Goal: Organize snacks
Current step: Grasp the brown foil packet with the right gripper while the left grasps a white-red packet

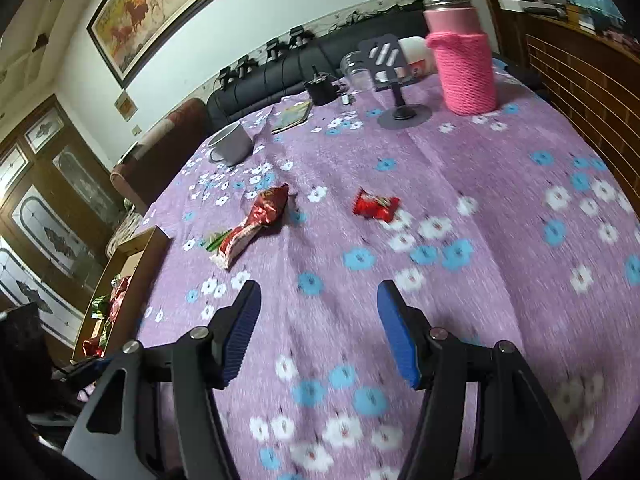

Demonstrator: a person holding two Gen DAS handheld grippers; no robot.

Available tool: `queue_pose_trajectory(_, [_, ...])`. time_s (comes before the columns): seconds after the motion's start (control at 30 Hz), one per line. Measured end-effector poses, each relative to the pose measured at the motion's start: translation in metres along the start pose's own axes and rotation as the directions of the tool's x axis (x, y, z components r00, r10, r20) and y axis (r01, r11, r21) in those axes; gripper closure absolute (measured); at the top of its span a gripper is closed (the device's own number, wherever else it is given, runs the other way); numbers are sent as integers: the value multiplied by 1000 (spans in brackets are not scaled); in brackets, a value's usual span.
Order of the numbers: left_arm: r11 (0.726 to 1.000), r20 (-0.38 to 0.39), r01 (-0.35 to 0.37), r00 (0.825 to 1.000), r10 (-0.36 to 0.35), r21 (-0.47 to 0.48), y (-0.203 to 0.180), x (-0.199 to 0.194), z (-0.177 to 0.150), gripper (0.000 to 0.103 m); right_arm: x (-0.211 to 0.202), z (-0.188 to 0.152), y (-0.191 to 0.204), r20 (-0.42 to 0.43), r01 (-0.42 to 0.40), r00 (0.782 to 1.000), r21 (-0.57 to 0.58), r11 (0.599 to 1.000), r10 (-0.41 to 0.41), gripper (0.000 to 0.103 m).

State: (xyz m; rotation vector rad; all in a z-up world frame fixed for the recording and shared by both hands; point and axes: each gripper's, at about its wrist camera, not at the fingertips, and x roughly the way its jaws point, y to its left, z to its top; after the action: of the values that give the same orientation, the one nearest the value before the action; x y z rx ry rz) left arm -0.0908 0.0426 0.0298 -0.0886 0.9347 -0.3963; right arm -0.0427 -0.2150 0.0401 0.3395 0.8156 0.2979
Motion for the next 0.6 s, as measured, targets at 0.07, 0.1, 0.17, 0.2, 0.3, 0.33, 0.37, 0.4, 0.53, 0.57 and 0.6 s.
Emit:
queue_pose_trajectory(0.07, [1000,-25,-5,1000,5,-22,4,13,1,29,18,13,9,-13,-8,1000,-19,1000,8,41])
queue_pose_trajectory(0.1, [999,-35,-1,999,0,-34,5,17,1,29,27,21,13,-21,-12,1000,-30,999,11,41])
queue_pose_trajectory(0.17, [999,-23,-1,1000,0,-39,8,18,0,29,50,35,26,-45,-23,999,-45,999,20,41])
queue_pose_trajectory(0.2, [999,-22,-2,1000,1,-36,7,19,0,28,61,41,31,-56,-26,998,-48,999,23,41])
queue_pose_trajectory(0.3, [999,-1,24,1000,-24,-41,6,17,-3,22,98,57,51,-94,-7,996,-98,995,-2,41])
queue_pose_trajectory(0.33, [998,3,34,999,-34,-49,7,16,-4,21,111,62,58,-99,28,994,-124,992,-40,41])
queue_pose_trajectory(0.37, [997,5,46,999,-46,-55,7,17,-3,19,121,65,62,-109,46,992,-141,989,-62,41])
queue_pose_trajectory(0.4, [996,11,67,998,-66,-67,10,16,-4,18,133,68,65,-126,63,989,-150,987,-82,41])
queue_pose_trajectory(0.53, [988,13,127,992,-126,-86,13,15,-3,14,162,65,62,-176,70,980,-122,990,-91,65])
queue_pose_trajectory(0.57, [989,10,126,992,-126,-81,12,15,-3,14,161,64,62,-160,73,983,-130,989,-94,65])
queue_pose_trajectory(0.6, [990,8,122,993,-121,-76,10,16,-3,14,157,61,62,-154,84,982,-142,986,-106,67])
